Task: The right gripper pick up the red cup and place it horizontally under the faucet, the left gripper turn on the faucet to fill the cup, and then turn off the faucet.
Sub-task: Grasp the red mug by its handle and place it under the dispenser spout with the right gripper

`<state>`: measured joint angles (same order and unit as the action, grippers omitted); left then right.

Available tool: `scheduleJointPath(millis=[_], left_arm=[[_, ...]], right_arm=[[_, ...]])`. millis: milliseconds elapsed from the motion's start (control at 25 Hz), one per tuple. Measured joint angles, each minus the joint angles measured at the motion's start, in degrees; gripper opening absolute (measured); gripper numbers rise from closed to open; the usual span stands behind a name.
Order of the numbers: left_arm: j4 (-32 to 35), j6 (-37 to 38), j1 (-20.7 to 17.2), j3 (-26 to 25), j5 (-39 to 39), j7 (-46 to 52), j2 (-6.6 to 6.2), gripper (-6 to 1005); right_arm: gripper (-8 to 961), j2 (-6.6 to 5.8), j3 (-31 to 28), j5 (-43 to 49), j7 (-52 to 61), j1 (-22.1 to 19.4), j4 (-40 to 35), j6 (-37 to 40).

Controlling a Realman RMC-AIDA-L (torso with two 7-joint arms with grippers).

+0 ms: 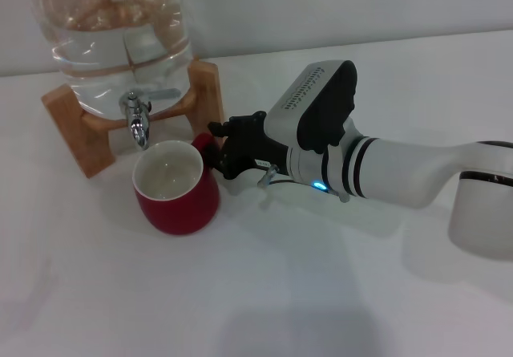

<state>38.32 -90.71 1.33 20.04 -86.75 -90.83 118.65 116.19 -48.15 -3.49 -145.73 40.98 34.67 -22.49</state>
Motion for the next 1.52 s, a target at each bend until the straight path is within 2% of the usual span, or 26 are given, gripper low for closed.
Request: scheduleJointPath(millis=[440,1520], left_arm=[[0.0,0.0,0.08,0.0,0.09,-0.01,0.0,876],[0.0,0.07,-0.11,0.17,0.09,0.03,0.0,876]], right_arm=[[310,0.0,0.21,-2.9,-0.38,0.04,0.18,1.45],[322,-0.01,2.23,-2.36,0.04,0.38,-1.01,-0.94]])
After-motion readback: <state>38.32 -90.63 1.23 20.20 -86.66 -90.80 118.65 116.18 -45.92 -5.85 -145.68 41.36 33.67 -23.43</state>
